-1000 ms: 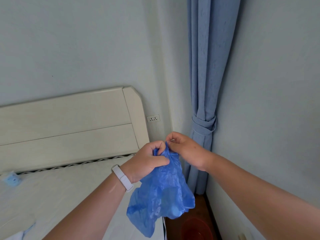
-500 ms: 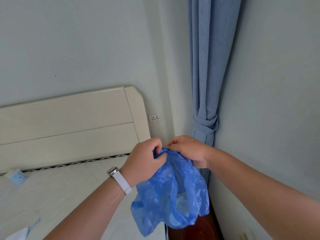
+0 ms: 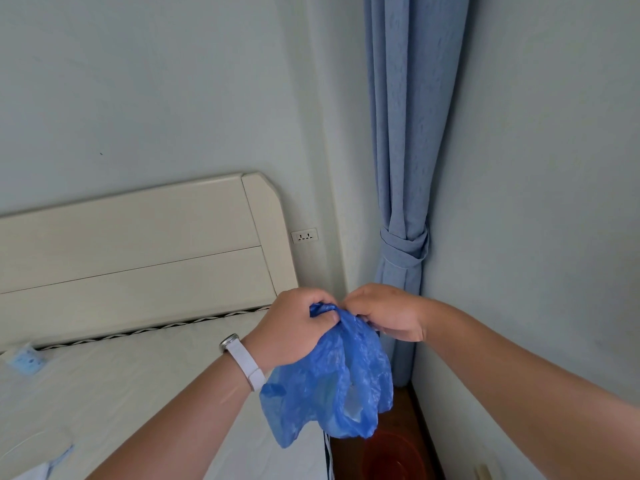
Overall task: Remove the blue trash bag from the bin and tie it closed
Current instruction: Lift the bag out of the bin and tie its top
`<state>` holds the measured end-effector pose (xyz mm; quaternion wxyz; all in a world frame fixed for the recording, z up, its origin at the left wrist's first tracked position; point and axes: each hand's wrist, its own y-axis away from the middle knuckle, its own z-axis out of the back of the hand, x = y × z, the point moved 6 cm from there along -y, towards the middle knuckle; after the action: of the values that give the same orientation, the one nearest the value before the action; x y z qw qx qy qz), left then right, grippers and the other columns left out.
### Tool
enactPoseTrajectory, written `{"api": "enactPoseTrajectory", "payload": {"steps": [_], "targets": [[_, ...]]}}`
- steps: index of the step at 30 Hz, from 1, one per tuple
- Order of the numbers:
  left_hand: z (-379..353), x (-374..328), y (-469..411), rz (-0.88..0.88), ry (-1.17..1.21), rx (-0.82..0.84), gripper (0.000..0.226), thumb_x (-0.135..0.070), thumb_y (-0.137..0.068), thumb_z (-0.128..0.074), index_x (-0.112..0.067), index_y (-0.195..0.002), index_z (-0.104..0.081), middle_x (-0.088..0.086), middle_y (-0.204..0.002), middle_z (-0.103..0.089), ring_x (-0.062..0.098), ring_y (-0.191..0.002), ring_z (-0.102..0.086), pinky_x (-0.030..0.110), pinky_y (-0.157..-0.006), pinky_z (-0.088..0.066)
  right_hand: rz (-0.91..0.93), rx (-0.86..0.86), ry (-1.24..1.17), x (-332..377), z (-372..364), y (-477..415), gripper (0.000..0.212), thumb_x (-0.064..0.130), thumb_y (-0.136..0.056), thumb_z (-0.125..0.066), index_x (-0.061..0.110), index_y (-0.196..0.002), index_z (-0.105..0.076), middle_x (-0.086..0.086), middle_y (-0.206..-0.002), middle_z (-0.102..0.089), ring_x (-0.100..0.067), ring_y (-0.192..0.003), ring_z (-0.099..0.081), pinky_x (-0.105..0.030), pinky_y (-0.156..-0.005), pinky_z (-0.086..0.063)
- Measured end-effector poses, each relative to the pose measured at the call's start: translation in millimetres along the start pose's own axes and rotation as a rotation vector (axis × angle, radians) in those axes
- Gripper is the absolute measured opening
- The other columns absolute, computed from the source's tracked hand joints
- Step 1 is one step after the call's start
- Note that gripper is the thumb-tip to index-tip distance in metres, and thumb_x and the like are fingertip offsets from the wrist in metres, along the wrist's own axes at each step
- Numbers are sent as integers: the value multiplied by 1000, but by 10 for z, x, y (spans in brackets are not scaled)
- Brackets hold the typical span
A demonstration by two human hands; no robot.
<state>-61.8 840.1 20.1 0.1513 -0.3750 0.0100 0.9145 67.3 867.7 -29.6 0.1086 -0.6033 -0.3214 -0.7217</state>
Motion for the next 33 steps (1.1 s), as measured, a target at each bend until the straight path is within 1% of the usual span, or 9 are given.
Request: {"api": "enactPoseTrajectory", "payload": {"steps": [4, 7, 10, 14, 17, 22, 25, 28, 33], "targets": [[-49, 152, -36, 214, 220, 43, 26, -26, -81, -62, 0, -79, -66, 14, -71, -60, 18, -63, -52, 32, -62, -40, 107, -280, 77, 72, 167, 93, 18, 21, -86, -56, 18, -74, -69, 4, -77, -66, -11, -75, -59, -20, -73, -45], [-63, 240, -29, 356, 478, -15, 25, -20, -81, -64, 3, -73, -61, 14, -70, -58, 22, -62, -53, 29, -61, -39, 294, -554, 144, 202, 301, 286, 21, 9, -85, -53, 20, -71, -66, 3, -69, -61, -7, -61, -51, -17, -61, -42], [-94, 262, -17, 404, 611, -41, 24, -19, -82, -65, 3, -73, -61, 14, -71, -59, 23, -63, -54, 27, -59, -39, 236, -400, 130, 166, 239, 346, 20, 10, -85, -54, 16, -69, -64, 5, -59, -60, -10, -53, -52, -27, -56, -43], [-133, 243, -4, 321, 626, -57, 36, -32, -82, -64, 3, -86, -66, 22, -80, -64, 26, -75, -59, 39, -71, -45, 146, -199, 269, 104, 12, 354, 25, 35, -92, -58, 16, -76, -64, 2, -64, -63, -11, -57, -57, -25, -54, -47], [-167, 226, 29, 252, 585, -65, 31, -31, -95, -53, -6, -91, -71, 24, -93, -71, 24, -82, -65, 44, -79, -53, 229, -256, 289, 154, -36, 315, 22, 35, -93, -58, 26, -73, -60, 9, -52, -56, -6, -50, -54, -22, -52, -47], [-157, 252, 41, 202, 649, -50, 32, -1, -96, -46, -14, -104, -74, 13, -105, -74, 28, -102, -68, 40, -93, -51, 307, -369, 214, 173, 44, 215, 29, 27, -95, -57, 32, -68, -62, 2, -57, -54, -12, -56, -49, -29, -53, -43], [-125, 238, 40, 145, 535, -80, 30, -2, -93, -52, -19, -102, -75, 7, -99, -76, 24, -97, -69, 35, -87, -53, 336, -373, 199, 165, 60, 182, 29, 29, -95, -57, 34, -68, -65, -2, -64, -59, -12, -60, -50, -30, -57, -42], [-80, 250, 20, 157, 388, -165, 26, -5, -91, -56, -22, -83, -74, -4, -76, -72, 3, -69, -63, 16, -66, -48, 334, -397, 205, 156, 93, 156, 31, 29, -96, -56, 36, -66, -65, -1, -64, -57, -10, -59, -49, -27, -56, -41], [43, 348, -21, 152, 186, -271, 18, -4, -91, -54, -8, -79, -66, -4, -65, -60, -3, -52, -49, 9, -50, -37, 282, -466, 170, 143, 241, 149, 30, 21, -94, -54, -4, -77, -57, -5, -59, -53, -9, -48, -47, -22, -50, -42]]}}
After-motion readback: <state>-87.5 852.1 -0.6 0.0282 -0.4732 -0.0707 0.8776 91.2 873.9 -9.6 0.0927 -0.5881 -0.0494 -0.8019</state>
